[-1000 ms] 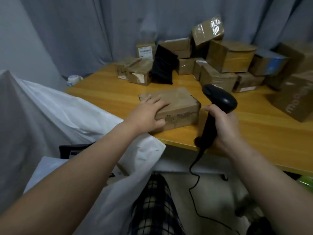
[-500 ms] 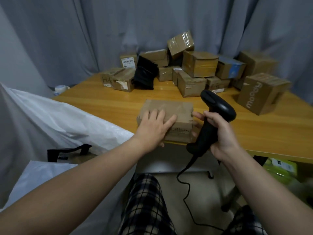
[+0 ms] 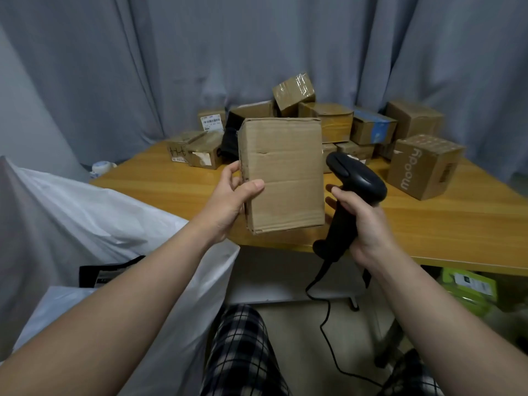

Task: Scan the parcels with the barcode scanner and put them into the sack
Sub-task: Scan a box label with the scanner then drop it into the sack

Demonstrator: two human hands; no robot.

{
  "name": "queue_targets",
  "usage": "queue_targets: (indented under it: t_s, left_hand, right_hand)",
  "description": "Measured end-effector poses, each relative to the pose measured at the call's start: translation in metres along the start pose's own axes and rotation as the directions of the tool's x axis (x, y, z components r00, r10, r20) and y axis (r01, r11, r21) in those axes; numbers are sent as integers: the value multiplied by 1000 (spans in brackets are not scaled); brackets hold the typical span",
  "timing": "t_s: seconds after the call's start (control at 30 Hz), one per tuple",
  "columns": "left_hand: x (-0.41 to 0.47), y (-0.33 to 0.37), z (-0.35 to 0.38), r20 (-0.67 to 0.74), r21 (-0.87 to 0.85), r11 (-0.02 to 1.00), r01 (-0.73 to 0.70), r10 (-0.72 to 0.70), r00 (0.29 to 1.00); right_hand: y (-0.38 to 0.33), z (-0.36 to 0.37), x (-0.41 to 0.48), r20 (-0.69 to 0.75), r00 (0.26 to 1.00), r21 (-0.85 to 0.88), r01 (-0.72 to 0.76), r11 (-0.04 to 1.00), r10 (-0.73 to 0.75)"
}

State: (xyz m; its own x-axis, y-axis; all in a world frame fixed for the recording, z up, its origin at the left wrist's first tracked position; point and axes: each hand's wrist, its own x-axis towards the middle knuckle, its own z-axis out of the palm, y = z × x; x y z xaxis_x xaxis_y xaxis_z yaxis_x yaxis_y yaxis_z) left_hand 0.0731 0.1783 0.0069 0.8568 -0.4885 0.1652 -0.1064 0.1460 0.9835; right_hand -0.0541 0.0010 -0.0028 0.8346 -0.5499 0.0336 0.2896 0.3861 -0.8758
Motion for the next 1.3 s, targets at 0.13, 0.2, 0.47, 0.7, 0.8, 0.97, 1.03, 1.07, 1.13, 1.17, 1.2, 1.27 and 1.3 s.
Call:
queue_targets:
  t_s: [0.13,0.2,0.47,0.7,0.8,0.97,1.03,1.07,1.13,1.17,1.2,1.27,1.3]
  left_hand:
    - [-6,-2,3,-22,-100,995,7,-9,1000]
    - [-7,-3,4,-66,-120,993,16,-24,998]
    - [-14,-6,8,-73,20,989,148,-146,987]
    - [-10,-6,13,-47,345,938,-8,26,999]
    - [-5,-12,12,28,498,867,-36,25,999]
    - [10,-32,6,126,533,844,-66,-2,992]
    - [11,-35,7,197,594,794,-128,12,980]
    - [12,-32,10,208,622,766,-163,39,977]
    - [18,-21,16,200,646,724,-242,145,969]
    - [22,-14,17,212,661,690,-295,206,955]
    - [27,-8,18,245,692,632,-349,248,937]
    - [36,3,18,346,762,479,-436,268,899]
    - [38,7,18,372,783,425,-454,265,890]
  right_hand:
    - [2,3,-2,45,999,-19,8,1000,-7]
    - [3,3,-2,49,999,-13,5,1000,-5]
    - [11,13,-2,94,995,0,-15,1000,14]
    - [16,22,-6,136,950,-250,308,918,-282]
    - [19,25,-6,188,931,-308,359,881,-314]
    - [25,19,1,113,948,-302,319,898,-299]
    - [28,12,5,94,959,-319,284,904,-268]
    - [30,8,8,85,964,-329,265,906,-251]
    - [33,1,12,64,972,-348,234,908,-226]
    - [33,-2,14,56,974,-354,226,907,-221]
    - [32,-5,17,44,975,-357,220,908,-219]
    - [31,-7,21,11,975,-358,211,909,-222]
    - [30,-7,23,-7,975,-356,205,912,-222]
